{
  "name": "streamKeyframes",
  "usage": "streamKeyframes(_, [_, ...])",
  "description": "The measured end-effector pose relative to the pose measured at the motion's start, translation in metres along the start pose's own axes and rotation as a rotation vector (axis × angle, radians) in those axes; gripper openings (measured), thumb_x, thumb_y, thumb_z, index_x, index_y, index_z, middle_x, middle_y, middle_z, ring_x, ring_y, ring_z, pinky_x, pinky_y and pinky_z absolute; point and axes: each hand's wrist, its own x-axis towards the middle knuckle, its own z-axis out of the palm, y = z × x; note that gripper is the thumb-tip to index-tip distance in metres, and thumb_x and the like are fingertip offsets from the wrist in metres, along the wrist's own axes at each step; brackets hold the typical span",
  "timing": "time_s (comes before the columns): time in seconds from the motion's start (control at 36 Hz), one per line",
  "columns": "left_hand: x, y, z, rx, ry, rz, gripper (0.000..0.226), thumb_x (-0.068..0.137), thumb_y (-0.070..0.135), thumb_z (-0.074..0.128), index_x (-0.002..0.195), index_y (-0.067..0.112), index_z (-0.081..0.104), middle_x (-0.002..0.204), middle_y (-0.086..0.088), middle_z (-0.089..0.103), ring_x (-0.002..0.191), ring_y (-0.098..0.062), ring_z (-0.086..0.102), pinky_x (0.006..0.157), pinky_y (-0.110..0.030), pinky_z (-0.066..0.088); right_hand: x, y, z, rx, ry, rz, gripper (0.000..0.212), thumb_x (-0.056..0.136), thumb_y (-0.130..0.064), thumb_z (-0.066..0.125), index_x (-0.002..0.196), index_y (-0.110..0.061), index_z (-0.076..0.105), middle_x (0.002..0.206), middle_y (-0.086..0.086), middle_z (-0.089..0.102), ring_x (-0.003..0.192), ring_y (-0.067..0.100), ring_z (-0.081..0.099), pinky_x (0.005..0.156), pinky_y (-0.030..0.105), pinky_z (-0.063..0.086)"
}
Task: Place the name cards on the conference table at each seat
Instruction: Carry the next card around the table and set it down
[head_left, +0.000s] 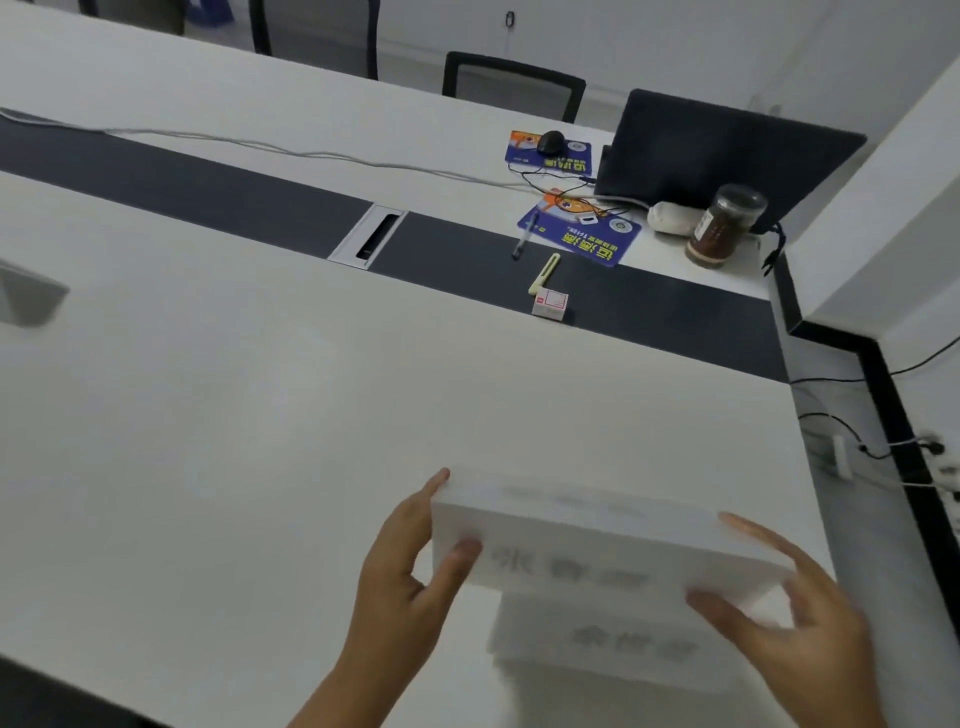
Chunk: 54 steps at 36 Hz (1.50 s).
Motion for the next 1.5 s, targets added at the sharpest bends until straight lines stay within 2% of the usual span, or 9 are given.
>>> streamKeyframes(0.11, [0.036, -0.004, -0.036, -0.008, 0.102, 0.001, 0.047, 0.081, 0.039, 0.053, 0.126, 0.038, 0.04, 0.11, 0.044, 0.044, 0.105, -0.001, 0.051, 0.076, 0.005, 0.036, 0.037, -0.045, 0.042, -0.059, -0.021, -0.104, 0.067, 0.052, -0.055, 0.07, 0.107, -0.017, 0.063, 0.105, -0.019, 0.058, 0.098, -0.011, 0.051, 0.083, -0.001, 0.037])
streamKeyframes(0.22, [0.082, -0.02, -0.069, 0.026, 0.197, -0.073, 0.03, 0.092, 0.006, 0.036, 0.121, -0.002, 0.038, 0.087, 0.014, 0.046, 0.078, 0.002, 0.047, 0.061, 0.005, 0.035, 0.074, -0.081, 0.107, 0.027, -0.168, -0.081, 0.046, 0.069, -0.016, 0.075, 0.111, -0.012, 0.058, 0.103, -0.006, 0.058, 0.096, 0.014, 0.056, 0.073, 0.0, 0.041])
streamKeyframes(0.33, [0.126, -0.045, -0.096, -0.028, 0.249, -0.104, 0.035, 0.093, 0.005, 0.033, 0.128, -0.001, 0.03, 0.109, -0.004, 0.042, 0.088, -0.013, 0.046, 0.062, -0.002, 0.036, 0.111, -0.086, 0.171, 0.055, -0.258, -0.059, 0.041, 0.074, -0.018, 0.07, 0.112, -0.011, 0.054, 0.109, 0.007, 0.063, 0.103, 0.022, 0.058, 0.08, 0.014, 0.047])
streamKeyframes(0.5, [0.172, -0.089, -0.113, -0.081, 0.185, -0.217, 0.041, 0.093, 0.009, 0.035, 0.133, 0.007, 0.025, 0.116, -0.003, 0.044, 0.106, -0.021, 0.045, 0.085, -0.028, 0.033, 0.139, -0.07, 0.238, 0.009, -0.324, 0.05, 0.057, 0.081, -0.026, 0.061, 0.131, -0.009, 0.038, 0.134, 0.01, 0.049, 0.122, 0.025, 0.046, 0.104, 0.04, 0.039])
streamKeyframes(0.86, [0.217, -0.161, -0.123, 0.137, 0.142, -0.334, 0.058, 0.091, 0.015, 0.045, 0.141, 0.009, 0.017, 0.149, -0.01, 0.028, 0.136, -0.025, 0.03, 0.111, -0.038, 0.026, 0.131, -0.039, 0.3, 0.05, -0.442, 0.206, 0.061, 0.081, -0.017, 0.063, 0.134, -0.01, 0.033, 0.132, 0.011, 0.044, 0.116, 0.023, 0.049, 0.094, 0.03, 0.044])
streamKeyframes(1.03, [0.203, -0.183, -0.115, 0.318, 0.242, -0.323, 0.054, 0.085, 0.01, 0.054, 0.134, 0.003, 0.033, 0.138, -0.017, 0.044, 0.127, -0.032, 0.04, 0.104, -0.045, 0.036, 0.13, -0.029, 0.312, 0.091, -0.366, 0.224, 0.062, 0.072, -0.014, 0.072, 0.125, -0.01, 0.039, 0.116, 0.009, 0.054, 0.102, 0.022, 0.055, 0.083, 0.025, 0.044])
streamKeyframes(1.17, [0.207, -0.184, -0.112, 0.386, 0.318, -0.268, 0.038, 0.083, 0.008, 0.056, 0.119, 0.001, 0.048, 0.117, -0.018, 0.059, 0.11, -0.033, 0.051, 0.081, -0.031, 0.036, 0.129, -0.025, 0.314, 0.026, -0.368, 0.182, 0.036, 0.071, -0.018, 0.072, 0.1, -0.004, 0.057, 0.098, 0.012, 0.059, 0.089, 0.027, 0.059, 0.076, 0.033, 0.049])
streamKeyframes(1.36, [0.211, -0.192, -0.107, 0.415, 0.35, -0.312, 0.047, 0.085, 0.011, 0.053, 0.13, 0.002, 0.041, 0.129, -0.019, 0.053, 0.121, -0.034, 0.045, 0.099, -0.041, 0.037, 0.128, -0.018, 0.32, -0.085, -0.419, 0.118, 0.025, 0.073, -0.022, 0.066, 0.08, 0.002, 0.064, 0.085, 0.018, 0.063, 0.079, 0.031, 0.061, 0.069, 0.033, 0.047])
streamKeyframes(1.5, [0.213, -0.195, -0.106, 0.46, 0.353, -0.294, 0.033, 0.083, 0.01, 0.052, 0.115, 0.001, 0.05, 0.109, -0.019, 0.06, 0.106, -0.035, 0.051, 0.084, -0.037, 0.04, 0.13, -0.023, 0.32, -0.017, -0.371, 0.127, 0.013, 0.076, -0.007, 0.065, 0.078, 0.006, 0.063, 0.077, 0.009, 0.053, 0.072, 0.022, 0.051, 0.061, 0.024, 0.034])
